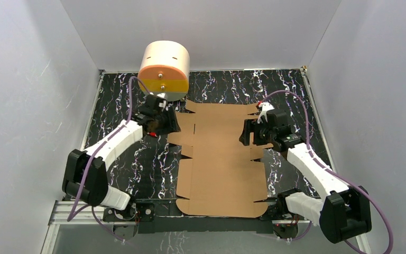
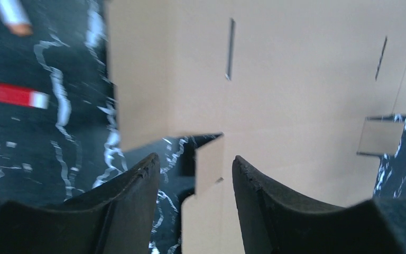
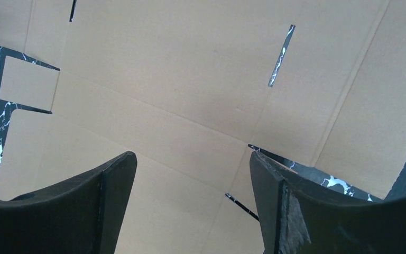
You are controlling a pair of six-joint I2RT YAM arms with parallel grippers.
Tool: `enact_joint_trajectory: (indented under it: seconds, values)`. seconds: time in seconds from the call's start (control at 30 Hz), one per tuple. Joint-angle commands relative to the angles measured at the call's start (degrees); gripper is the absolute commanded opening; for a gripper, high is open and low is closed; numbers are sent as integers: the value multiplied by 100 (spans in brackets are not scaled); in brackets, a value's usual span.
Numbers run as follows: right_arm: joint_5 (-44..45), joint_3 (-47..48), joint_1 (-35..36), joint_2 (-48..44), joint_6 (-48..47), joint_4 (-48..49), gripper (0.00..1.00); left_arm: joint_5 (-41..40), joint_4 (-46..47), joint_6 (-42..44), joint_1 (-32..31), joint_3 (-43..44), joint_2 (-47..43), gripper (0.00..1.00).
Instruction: Fold the paper box
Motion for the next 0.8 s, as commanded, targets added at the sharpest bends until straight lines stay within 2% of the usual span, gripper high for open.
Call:
enact_joint_trajectory:
  seconds: [0.0, 0.1, 0.3, 0.47, 0.63, 0.77]
  values:
    - [-80, 333, 20, 64, -308, 420, 89, 450, -379, 661, 690, 485, 212, 51]
    - [-198, 490, 20, 279, -473, 538, 93, 793, -378, 697, 1117, 847, 622, 51]
    - [-390, 794, -92, 759, -791, 816, 99, 989, -128, 1018, 1465, 1402, 1582, 48]
    - [-912, 1029, -205, 1273, -993, 1157, 99, 1563, 15, 1056, 1554, 1588, 2119, 46]
    - [-1230, 1269, -226, 1774, -1102, 1390, 98, 1642, 297, 1100, 1558, 1578, 2373, 43]
    - [-1299, 1321, -235, 1991, -1160, 1676, 98, 1811, 419, 1162, 1558, 1519, 2552, 37]
